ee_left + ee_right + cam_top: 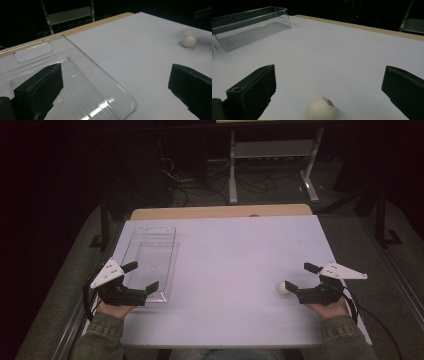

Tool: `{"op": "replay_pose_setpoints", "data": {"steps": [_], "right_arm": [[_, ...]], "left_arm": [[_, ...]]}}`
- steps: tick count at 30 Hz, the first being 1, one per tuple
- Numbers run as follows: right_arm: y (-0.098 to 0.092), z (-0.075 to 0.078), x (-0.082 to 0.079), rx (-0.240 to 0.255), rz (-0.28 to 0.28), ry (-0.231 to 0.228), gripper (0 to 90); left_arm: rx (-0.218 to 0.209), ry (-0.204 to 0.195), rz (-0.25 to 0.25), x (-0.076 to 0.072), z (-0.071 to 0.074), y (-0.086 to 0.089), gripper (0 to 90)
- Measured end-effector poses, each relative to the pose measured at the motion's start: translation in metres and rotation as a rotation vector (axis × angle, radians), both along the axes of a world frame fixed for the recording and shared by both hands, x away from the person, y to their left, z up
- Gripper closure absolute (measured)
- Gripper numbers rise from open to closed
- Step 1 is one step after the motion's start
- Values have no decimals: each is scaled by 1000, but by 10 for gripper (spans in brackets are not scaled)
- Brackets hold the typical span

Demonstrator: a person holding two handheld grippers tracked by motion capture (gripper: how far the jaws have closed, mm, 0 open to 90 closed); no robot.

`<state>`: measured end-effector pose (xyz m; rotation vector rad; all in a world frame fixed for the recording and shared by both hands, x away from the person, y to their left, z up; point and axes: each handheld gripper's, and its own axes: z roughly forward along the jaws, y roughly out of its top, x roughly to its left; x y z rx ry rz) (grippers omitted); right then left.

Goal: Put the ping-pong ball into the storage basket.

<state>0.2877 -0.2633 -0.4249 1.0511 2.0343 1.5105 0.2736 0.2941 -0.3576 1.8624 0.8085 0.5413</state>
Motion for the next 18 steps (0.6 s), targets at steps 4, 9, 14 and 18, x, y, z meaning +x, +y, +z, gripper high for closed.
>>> {"op": "replay_pose_setpoints", "data": {"steps": [4, 9, 14, 18], "right_arm": [[1, -1, 0, -2, 1, 3, 0], [1, -1, 1, -4, 2, 4, 0], [1, -1, 1, -6, 0, 10, 0], [1, -1, 1, -7, -2, 10, 0]], "left_arm": [[37, 15, -23, 6, 4, -5, 0], [69, 23, -50, 11, 11, -14, 0], [72, 54, -98, 16, 13, -22, 0], [94, 72, -128, 19, 14, -28, 0]]}}
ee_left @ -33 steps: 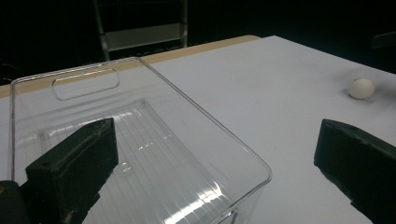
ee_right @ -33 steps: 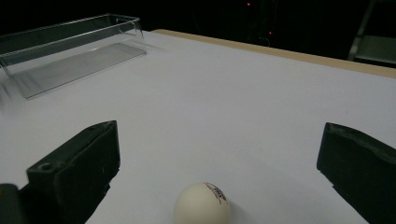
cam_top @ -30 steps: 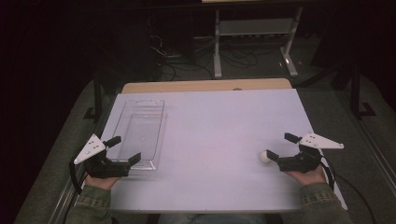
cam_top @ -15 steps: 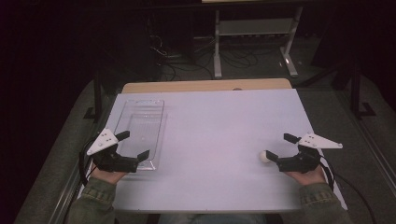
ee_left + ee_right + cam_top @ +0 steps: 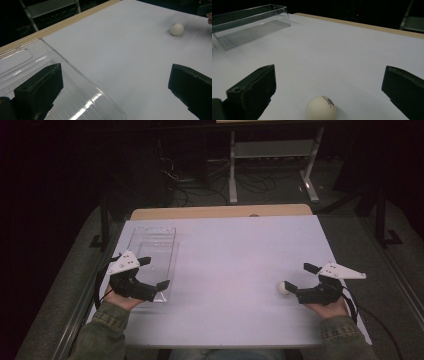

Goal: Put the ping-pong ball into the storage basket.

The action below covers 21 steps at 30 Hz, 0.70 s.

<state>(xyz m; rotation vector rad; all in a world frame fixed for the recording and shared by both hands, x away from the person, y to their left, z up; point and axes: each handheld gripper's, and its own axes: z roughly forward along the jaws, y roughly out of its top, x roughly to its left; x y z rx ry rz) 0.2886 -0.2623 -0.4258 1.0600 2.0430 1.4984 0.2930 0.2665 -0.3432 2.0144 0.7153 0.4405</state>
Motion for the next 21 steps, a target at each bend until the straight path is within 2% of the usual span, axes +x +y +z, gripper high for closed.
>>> {"op": "replay_pose_setpoints", "data": {"steps": [11, 13, 21], "right_arm": [[0, 0, 0, 0, 2, 2, 0], [0, 0, 0, 1, 2, 2, 0], [0, 0, 0, 3, 9, 1, 0]], "left_arm": [[35, 6, -42, 6, 9, -16, 0], [34, 14, -55, 6, 10, -20, 0], [70, 10, -111, 7, 15, -38, 0]]}}
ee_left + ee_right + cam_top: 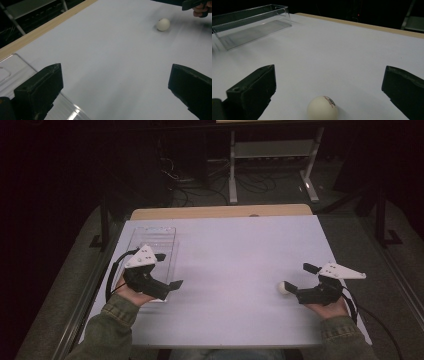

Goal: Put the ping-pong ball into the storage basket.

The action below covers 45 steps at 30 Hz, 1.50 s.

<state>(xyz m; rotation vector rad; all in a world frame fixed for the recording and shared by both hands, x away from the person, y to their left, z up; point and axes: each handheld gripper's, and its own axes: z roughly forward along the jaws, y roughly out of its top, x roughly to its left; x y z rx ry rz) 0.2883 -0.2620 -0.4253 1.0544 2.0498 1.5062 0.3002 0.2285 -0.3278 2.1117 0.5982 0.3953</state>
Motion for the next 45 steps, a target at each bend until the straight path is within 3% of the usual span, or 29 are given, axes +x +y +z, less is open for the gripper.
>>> {"op": "replay_pose_setpoints", "data": {"steps": [4, 20, 45], "right_arm": [[0, 0, 0, 0, 2, 1, 0], [0, 0, 0, 5, 6, -2, 0], [-3, 1, -1, 17, 10, -4, 0]], "left_arm": [[26, 6, -18, 3, 1, -9, 0], [60, 27, -93, 15, 7, -41, 0], [153, 101, -233, 36, 4, -92, 0]]}}
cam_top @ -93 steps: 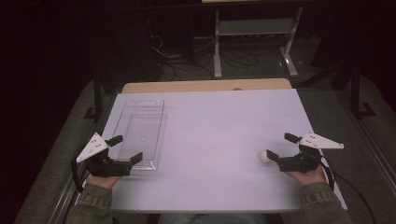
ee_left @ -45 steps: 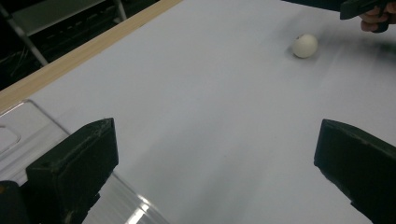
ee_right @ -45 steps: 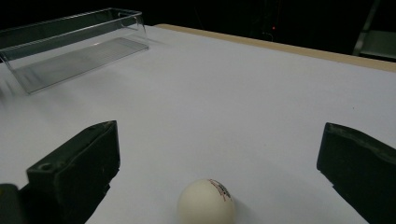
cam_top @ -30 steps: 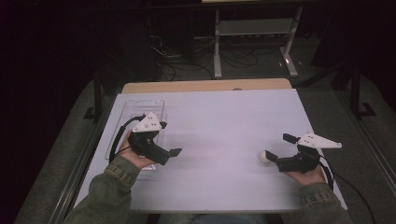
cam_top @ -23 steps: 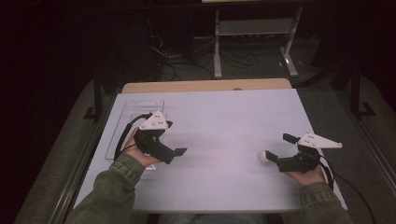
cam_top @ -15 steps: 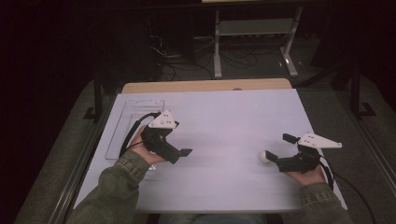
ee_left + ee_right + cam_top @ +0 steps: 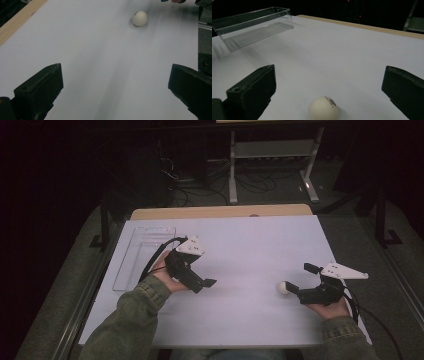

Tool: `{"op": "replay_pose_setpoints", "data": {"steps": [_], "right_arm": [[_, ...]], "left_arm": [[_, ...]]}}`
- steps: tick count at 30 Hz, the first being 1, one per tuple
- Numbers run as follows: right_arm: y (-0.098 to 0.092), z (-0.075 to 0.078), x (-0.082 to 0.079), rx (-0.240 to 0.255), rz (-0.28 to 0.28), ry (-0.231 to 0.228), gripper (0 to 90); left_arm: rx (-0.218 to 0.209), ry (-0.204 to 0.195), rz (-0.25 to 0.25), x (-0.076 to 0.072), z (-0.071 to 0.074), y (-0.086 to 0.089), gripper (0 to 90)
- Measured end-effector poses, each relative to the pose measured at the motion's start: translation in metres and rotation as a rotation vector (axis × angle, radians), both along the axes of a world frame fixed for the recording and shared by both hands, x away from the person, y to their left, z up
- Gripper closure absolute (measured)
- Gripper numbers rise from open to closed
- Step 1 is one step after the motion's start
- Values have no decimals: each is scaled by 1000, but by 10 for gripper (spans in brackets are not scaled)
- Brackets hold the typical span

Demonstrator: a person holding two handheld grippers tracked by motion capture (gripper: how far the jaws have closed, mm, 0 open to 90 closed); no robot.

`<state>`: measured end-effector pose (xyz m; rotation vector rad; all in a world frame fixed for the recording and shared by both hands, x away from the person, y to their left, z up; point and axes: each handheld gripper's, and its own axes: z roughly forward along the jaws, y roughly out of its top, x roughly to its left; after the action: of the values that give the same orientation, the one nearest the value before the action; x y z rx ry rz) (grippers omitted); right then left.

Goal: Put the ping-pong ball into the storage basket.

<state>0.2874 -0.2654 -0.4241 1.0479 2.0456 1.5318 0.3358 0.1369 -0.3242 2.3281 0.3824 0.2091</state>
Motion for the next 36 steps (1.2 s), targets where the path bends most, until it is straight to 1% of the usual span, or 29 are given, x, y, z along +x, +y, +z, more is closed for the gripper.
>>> {"op": "replay_pose_setpoints", "data": {"steps": [2, 3, 4, 6, 8, 13, 16, 20, 22, 31, 36], "right_arm": [[0, 0, 0, 2, 0, 1, 0], [0, 0, 0, 2, 0, 2, 0], [-1, 0, -1, 2, 0, 2, 0], [-1, 0, -1, 3, 1, 3, 0], [-1, 0, -1, 3, 2, 1, 0], [-2, 1, -2, 3, 3, 0, 0], [-2, 2, -3, 4, 4, -10, 0], [-4, 2, -4, 6, 2, -15, 0], [-4, 2, -4, 9, 0, -17, 0], [-5, 2, -5, 10, 16, -15, 0], [-6, 3, -7, 4, 15, -14, 0]], "left_arm": [[10, 8, -10, 1, -1, -4, 0], [17, 6, -16, 2, -1, -5, 0], [17, 2, -19, 2, -1, -7, 0], [15, 11, -27, 3, -1, -10, 0], [27, 13, -35, 6, -1, -14, 0], [39, 30, -45, 10, -4, -23, 0], [54, 39, -59, 11, -6, -29, 0], [60, 47, -78, 12, -9, -37, 0], [59, 51, -80, 14, -10, -40, 0], [86, 64, -96, 19, -19, -52, 0], [100, 66, -107, 20, -24, -61, 0]]}}
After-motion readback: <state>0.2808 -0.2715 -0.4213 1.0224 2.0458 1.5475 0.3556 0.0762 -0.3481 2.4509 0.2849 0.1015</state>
